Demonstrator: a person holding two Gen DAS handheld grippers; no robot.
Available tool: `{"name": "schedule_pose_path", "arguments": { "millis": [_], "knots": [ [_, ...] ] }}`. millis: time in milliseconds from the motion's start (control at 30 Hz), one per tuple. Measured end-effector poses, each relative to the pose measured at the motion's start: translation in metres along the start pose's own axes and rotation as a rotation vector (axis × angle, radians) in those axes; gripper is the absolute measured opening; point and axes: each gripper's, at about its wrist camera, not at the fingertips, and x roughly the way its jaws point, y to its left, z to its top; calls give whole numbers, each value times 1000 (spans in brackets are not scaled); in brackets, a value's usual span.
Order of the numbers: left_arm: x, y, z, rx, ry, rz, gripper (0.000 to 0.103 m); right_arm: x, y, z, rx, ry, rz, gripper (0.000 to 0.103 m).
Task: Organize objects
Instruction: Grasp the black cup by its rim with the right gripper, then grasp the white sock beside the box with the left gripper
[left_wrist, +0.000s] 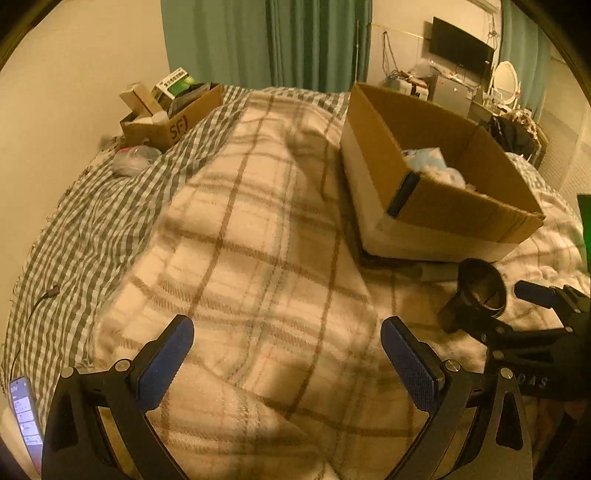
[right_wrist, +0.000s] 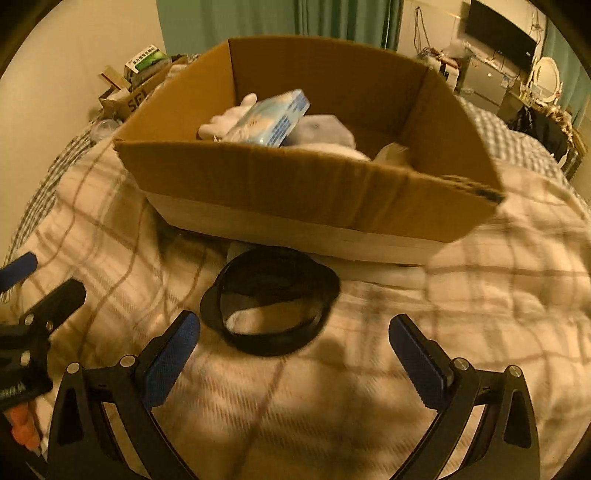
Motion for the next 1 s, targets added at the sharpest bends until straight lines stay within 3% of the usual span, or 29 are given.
{"name": "schedule_pose_path", "arguments": {
  "millis": [100,200,400,600,733,833,933,1000],
  "knots": [
    [6,1,0,-8,20,4,103,12,0,3,2,17,29,97],
    [5,-1,-1,-1,16,6,103,17,-4,4,15,29,66,76],
    [4,-24,0,76,19,34,103,-19,-15,-4,37,-42,28,75],
    [3,-76,11,131,-11,-63,103,-65,-66,-11,125,-108,-63,76],
    [21,-111,15,195,-5,-93,102,-69,-87,-6,200,-123,-75,76],
    [35,-127,18,207,-11,-115,90,-62,-91,-4,222,-114,-72,75],
    [49,-134,21,218,-10,-148,85,-53,-93,-5,230,-99,-64,75],
    [61,-136,22,212,11,-150,75,-49,-93,-4,236,-96,-55,75]
  ]
}}
